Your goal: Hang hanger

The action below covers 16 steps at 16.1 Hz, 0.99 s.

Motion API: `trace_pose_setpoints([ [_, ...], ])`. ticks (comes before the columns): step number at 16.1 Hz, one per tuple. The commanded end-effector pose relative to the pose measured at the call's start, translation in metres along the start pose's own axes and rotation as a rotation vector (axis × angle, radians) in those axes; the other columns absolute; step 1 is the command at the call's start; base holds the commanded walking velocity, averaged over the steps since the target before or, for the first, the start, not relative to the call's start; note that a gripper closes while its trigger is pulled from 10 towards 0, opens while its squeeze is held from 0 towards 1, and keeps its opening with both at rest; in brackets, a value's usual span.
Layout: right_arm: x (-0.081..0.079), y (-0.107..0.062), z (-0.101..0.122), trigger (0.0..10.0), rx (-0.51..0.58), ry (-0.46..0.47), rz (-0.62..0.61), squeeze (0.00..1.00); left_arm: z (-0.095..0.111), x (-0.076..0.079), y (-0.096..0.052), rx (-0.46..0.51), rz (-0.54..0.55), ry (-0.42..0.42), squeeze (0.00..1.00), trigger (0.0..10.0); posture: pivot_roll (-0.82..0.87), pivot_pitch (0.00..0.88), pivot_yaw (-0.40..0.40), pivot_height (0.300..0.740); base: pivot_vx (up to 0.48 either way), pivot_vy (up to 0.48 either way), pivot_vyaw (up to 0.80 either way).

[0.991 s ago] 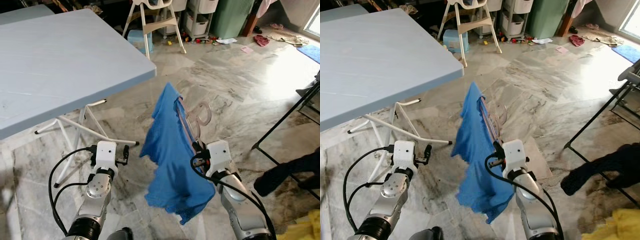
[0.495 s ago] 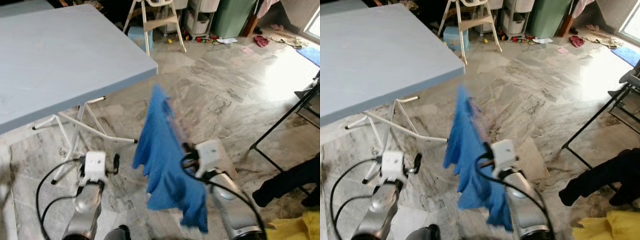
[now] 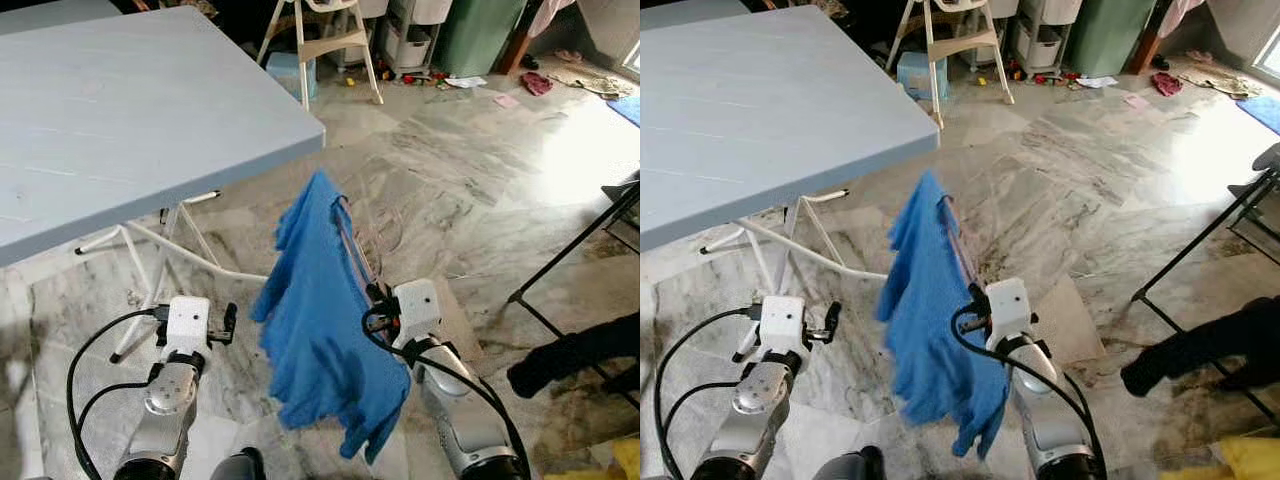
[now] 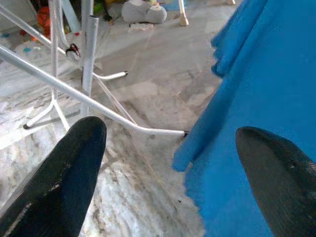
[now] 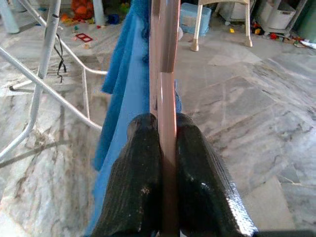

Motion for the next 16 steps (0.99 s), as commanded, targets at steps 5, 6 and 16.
trace_pose_setpoints([
  [5, 0.004, 0.004, 0.009, 10.0, 0.033, -0.01, 0.007, 0.0, 0.004, 0.01, 0.0, 0.001, -0.01, -0.025, 0.0, 10.0, 0.05, 0.139, -0.07, 0.74, 0.0, 0.0, 0.64],
  [6, 0.005, 0.004, 0.009, 10.0, 0.033, -0.011, 0.008, 0.0, 0.004, 0.01, 0.0, 0.001, -0.011, -0.023, 0.0, 10.0, 0.05, 0.141, -0.07, 0.74, 0.0, 0.0, 0.8],
  [16, 0.01, -0.002, 0.01, 10.0, 0.025, -0.022, 0.031, 0.0, 0.01, 0.017, 0.0, 0.028, -0.079, -0.064, 0.0, 10.0, 0.03, 0.15, -0.065, 0.74, 0.0, 0.0, 0.54],
])
Point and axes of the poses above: a point about 5 cm out from each wrist's last joint towards the gripper, its own y axis pointing out of the wrist towards the gripper, its own z axis along the axis of the wrist's last joint, x = y × z, the point moved 1 cm from there along y, pointing out of the wrist towards the gripper, and after that the axes turned 12 degrees about y, right-handed, at the moved point
